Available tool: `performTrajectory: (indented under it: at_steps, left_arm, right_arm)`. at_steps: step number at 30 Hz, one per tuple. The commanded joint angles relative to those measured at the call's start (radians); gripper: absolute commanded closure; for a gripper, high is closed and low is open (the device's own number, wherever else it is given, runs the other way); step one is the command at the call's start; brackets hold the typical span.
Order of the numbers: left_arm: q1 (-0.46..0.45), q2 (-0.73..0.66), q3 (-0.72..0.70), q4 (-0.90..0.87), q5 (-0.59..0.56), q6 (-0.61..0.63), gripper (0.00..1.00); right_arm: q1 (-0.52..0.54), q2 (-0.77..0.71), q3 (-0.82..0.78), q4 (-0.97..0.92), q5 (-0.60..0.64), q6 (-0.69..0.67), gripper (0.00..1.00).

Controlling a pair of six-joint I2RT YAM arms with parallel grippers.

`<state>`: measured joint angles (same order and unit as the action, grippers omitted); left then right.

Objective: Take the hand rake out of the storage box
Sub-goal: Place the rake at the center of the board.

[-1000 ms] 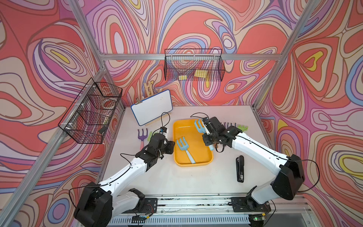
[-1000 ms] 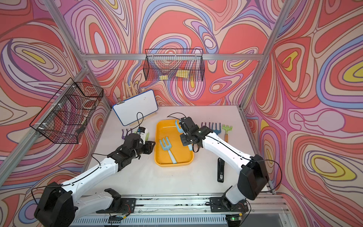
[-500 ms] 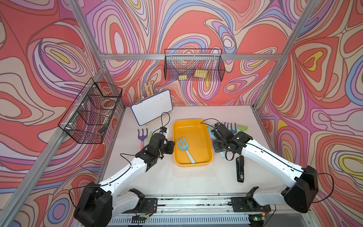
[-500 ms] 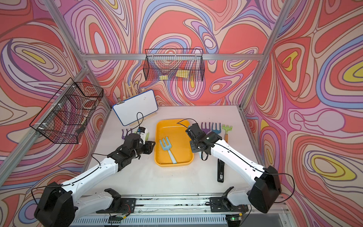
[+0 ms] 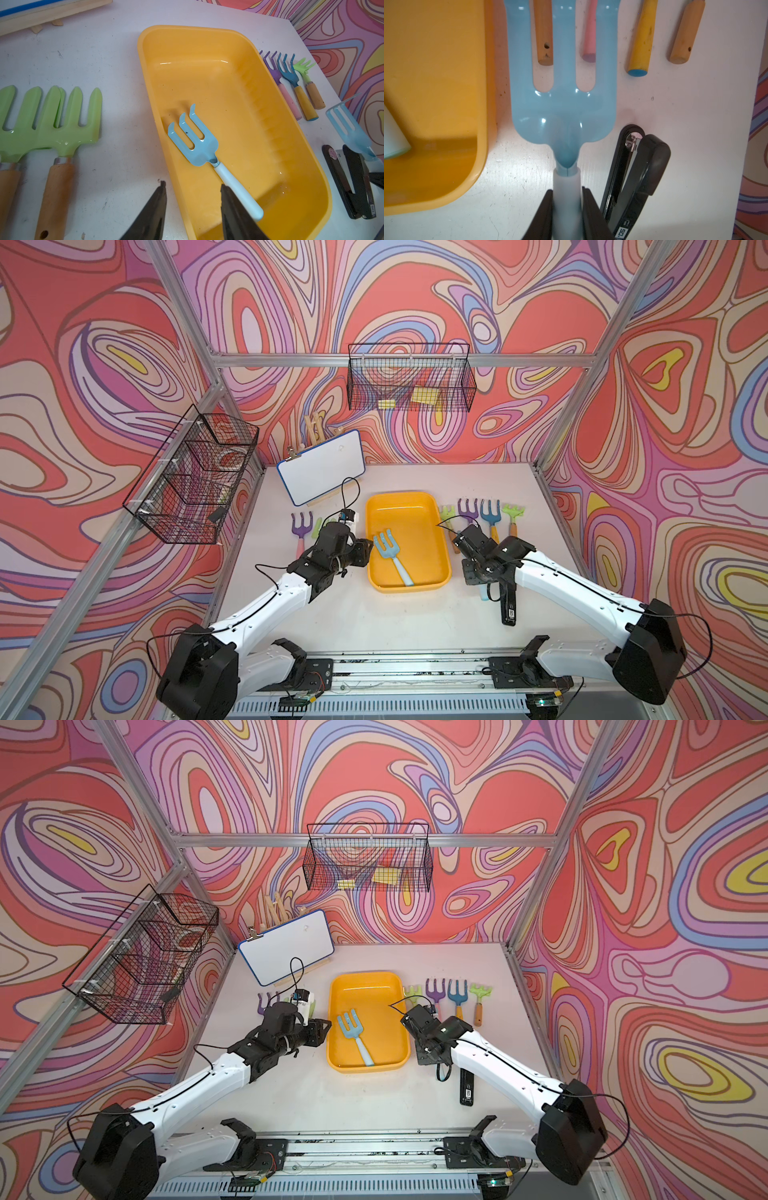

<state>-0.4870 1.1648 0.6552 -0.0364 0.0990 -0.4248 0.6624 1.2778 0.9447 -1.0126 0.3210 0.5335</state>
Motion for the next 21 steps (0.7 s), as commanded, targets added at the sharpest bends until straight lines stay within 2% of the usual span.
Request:
performTrajectory:
  at_steps: [1, 21]
  left_arm:
    - [-0.006, 0.018, 0.006, 0.020, 0.020, -0.012, 0.53]
    - [-0.007, -0.011, -0.003, 0.006, -0.005, -0.005, 0.53]
  right_arm:
    - [0.004, 0.001, -0.014, 0.037, -0.016, 0.034, 0.81]
    - [0.005, 0.122, -0.029, 0.065, -0.031, 0.036, 0.80]
